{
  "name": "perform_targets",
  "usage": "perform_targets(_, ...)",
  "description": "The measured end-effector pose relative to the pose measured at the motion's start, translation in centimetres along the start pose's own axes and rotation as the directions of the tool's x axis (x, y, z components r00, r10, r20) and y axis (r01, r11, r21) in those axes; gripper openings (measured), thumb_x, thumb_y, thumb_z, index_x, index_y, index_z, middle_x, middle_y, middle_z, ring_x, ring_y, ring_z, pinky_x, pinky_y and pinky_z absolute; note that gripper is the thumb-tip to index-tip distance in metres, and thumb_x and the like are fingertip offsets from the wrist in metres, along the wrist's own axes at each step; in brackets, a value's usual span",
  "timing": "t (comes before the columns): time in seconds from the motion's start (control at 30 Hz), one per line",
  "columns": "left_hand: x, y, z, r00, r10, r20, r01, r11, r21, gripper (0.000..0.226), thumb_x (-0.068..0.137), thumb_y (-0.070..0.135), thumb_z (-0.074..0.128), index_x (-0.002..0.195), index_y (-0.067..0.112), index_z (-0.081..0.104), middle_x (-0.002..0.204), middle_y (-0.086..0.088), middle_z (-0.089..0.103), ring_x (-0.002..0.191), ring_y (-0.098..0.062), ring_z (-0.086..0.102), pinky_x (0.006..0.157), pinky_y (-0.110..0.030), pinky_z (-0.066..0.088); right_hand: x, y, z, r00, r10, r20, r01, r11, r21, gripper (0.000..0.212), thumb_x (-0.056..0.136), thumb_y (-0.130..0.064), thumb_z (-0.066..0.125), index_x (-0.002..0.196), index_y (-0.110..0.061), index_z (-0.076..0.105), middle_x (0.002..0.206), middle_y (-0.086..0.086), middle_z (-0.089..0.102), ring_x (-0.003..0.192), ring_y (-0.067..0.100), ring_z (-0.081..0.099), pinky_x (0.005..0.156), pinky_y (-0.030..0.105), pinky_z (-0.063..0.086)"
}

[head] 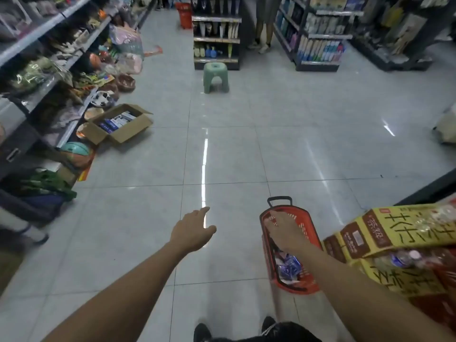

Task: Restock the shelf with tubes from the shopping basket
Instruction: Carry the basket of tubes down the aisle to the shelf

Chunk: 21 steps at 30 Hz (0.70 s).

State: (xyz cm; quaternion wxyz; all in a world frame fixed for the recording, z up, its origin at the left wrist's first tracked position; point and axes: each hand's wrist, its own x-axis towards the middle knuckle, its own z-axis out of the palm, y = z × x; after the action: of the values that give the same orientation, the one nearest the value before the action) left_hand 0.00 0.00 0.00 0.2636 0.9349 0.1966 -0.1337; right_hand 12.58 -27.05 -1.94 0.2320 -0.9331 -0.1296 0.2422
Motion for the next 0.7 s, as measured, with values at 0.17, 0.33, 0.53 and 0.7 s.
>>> perform_targets(0.17,1.4,1.8,0.5,0.999,-0.009,0.04,0.01,1.0,-0.016,0.074,0.092,0.05,0.05,0.161,0.032,0.03,0.15,0.0,0.051,0.137,-0.024,0.046,0.104,-0.045,0.045,0.8,3.4,-1.3,0.995,0.095,-0.017,-0.096,0.995,-0.01,0.061,0.105,-0.053,0.04,0.157,-0.02,0.041,0.164,0.005,0.036,0.151,0.025,0.032,0.124,0.044,0.026)
perform_targets(0.33,3.5,5.7,1.9,0.999,-0.035,0.029,0.036,0.998,-0.049,0.074,0.091,0.05,0.049,0.16,0.033,0.03,0.153,0.002,0.05,0.139,-0.022,0.045,0.103,-0.044,0.046,3.1,7.6,-4.0,0.994,0.109,-0.013,-0.11,0.993,-0.031,0.065,0.104,-0.058,0.036,0.158,-0.023,0.038,0.164,0.004,0.035,0.15,0.026,0.031,0.123,0.048,0.029)
perform_targets(0.53,6.3,13.3,5.7,0.996,-0.081,0.038,0.083,0.995,-0.048,0.077,0.088,0.051,0.049,0.16,0.032,0.03,0.151,0.001,0.052,0.136,-0.023,0.047,0.102,-0.045,0.046,6.1,14.1,-8.7,0.998,0.059,-0.003,-0.06,0.998,-0.038,0.059,0.106,-0.054,0.035,0.156,-0.022,0.04,0.159,0.005,0.039,0.146,0.025,0.036,0.119,0.047,0.035)
perform_targets(0.7,8.4,21.3,9.9,0.994,-0.1,0.052,0.101,0.995,-0.017,0.075,0.09,0.05,0.05,0.16,0.032,0.03,0.151,0.001,0.052,0.137,-0.023,0.047,0.103,-0.045,0.046,8.4,21.3,-13.1,0.997,0.064,0.034,-0.063,0.998,-0.027,0.06,0.106,-0.055,0.031,0.154,-0.022,0.04,0.156,0.005,0.041,0.143,0.025,0.038,0.118,0.049,0.036)
